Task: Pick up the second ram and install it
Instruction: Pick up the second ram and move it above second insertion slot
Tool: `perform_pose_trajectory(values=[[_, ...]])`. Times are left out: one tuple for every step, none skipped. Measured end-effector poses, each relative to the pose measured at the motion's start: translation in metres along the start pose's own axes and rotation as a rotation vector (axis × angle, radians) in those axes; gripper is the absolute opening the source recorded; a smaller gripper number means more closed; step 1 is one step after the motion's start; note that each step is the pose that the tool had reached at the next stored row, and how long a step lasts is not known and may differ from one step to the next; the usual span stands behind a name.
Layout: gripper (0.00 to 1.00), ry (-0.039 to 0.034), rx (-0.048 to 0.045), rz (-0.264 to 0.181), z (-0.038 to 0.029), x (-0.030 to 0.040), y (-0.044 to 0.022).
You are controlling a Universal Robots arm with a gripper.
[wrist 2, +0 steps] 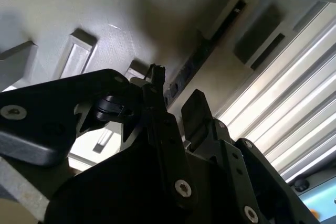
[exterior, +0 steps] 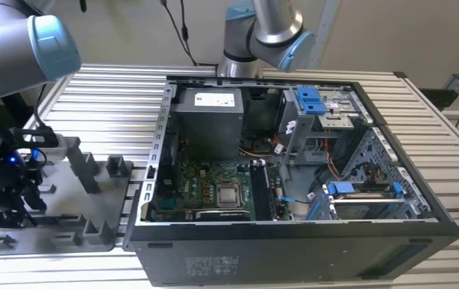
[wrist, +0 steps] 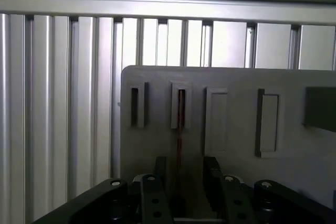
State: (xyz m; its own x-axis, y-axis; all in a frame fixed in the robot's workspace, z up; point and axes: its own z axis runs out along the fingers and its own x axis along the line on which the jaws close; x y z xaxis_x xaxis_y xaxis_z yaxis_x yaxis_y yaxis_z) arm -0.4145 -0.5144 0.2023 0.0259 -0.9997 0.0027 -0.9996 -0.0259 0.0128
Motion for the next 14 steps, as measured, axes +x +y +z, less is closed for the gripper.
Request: perform_pose_trajectory(values=[[0.42, 0.0, 0.0, -0.002, 0.0008, 0.0003, 0.0002], [0.42, 0.0, 0.0001, -0.003, 0.0016, 0.0007, 0.0003], [0.42, 0.0, 0.0002, -0.005, 0.0026, 0.0009, 0.0004], [0.42, 0.0001, 0.0002, -0.006, 0.0035, 0.0012, 0.0004], [0.42, 0.0002, 0.0, -0.008, 0.0044, 0.0014, 0.0005], [0.42, 0.0002, 0.0, -0.009, 0.0053, 0.0015, 0.0005], [0.42, 0.0002, 0.0, -0.011, 0.0061, 0.0016, 0.0005], [0.42, 0.0003, 0.0, -0.012, 0.0068, 0.0017, 0.0005], [0.42, 0.0003, -0.0001, -0.013, 0.0075, 0.0019, 0.0005], [0.42, 0.0003, 0.0, -0.015, 0.008, 0.002, 0.0005], [0.42, 0.0002, 0.0002, -0.016, 0.0085, 0.0021, 0.0005], [0.42, 0.0003, 0.0001, -0.016, 0.0087, 0.0021, 0.0004], [0.42, 0.0003, 0.0, -0.016, 0.0087, 0.0021, 0.0004], [0.42, 0.0004, -0.0001, -0.016, 0.0087, 0.0021, 0.0004]])
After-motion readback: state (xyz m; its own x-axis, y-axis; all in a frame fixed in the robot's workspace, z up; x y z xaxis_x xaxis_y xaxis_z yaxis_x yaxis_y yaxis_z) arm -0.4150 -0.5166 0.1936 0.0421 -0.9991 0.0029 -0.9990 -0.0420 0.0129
